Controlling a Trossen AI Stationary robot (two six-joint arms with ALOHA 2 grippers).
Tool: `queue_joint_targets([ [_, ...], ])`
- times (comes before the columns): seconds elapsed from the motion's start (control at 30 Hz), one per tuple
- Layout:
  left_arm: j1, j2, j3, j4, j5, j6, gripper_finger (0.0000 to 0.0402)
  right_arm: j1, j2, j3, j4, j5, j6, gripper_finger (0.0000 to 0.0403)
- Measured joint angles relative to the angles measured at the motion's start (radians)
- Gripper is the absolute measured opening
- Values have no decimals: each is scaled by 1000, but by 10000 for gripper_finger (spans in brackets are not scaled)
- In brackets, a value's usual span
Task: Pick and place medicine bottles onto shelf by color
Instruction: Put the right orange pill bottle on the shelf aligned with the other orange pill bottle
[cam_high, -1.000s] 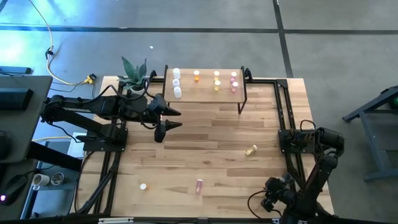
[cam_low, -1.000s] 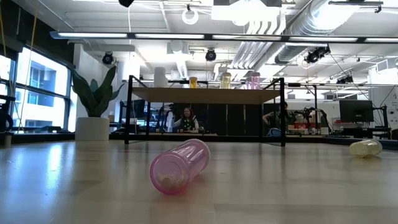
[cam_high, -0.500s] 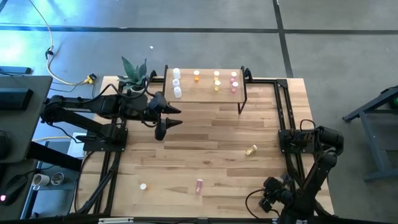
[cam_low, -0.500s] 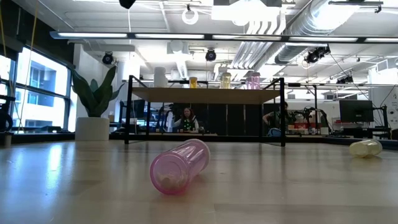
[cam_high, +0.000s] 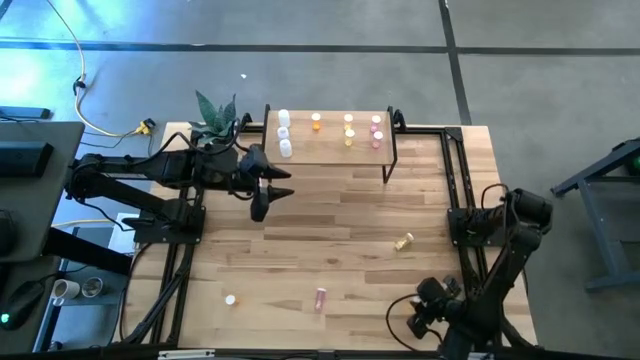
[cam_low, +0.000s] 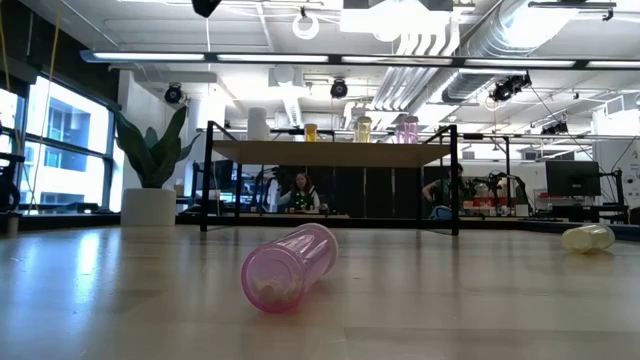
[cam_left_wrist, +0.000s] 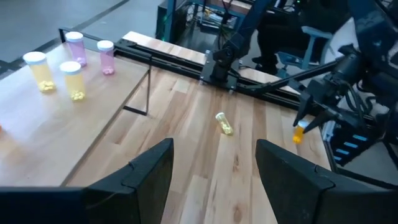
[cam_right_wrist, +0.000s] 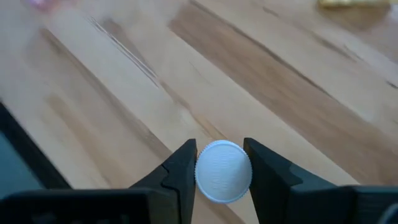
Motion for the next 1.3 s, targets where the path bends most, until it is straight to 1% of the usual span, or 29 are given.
queue_joint_targets([
  [0.13, 0, 0, 0, 0, 56, 12, 216, -65, -43, 0, 34, 18, -84, 108],
  [0.3, 0, 0, 0, -1, 127, 55, 216, -177, -86, 0, 95, 17, -267, 108],
  [0.43, 0, 0, 0, -10, 170, 63, 217, -282, -101, 0, 179, -1, -421, 108],
  [0.57, 0, 0, 0, -50, 211, 92, 226, -387, -105, 0, 309, -20, -583, 108],
  [0.73, 0, 0, 0, -94, 233, 107, 252, -514, -105, 0, 486, -71, -775, 108],
  [0.83, 0, 8, 1, -85, 286, 107, 265, -580, -105, 0, 590, -95, -885, 108],
  [0.97, -1, 25, 1, -82, 361, 106, 268, -660, -105, 2, 686, -152, -1010, 108],
  [1.07, -1, 46, 1, -86, 410, 105, 268, -710, -105, 35, 688, -200, -1098, 108],
  [1.2, -1, 70, 1, -84, 444, 105, 268, -770, -105, 97, 673, -233, -1245, 108],
  [1.3, -1, 89, 1, -82, 454, 120, 268, -820, -105, 148, 649, -282, -1344, 108],
])
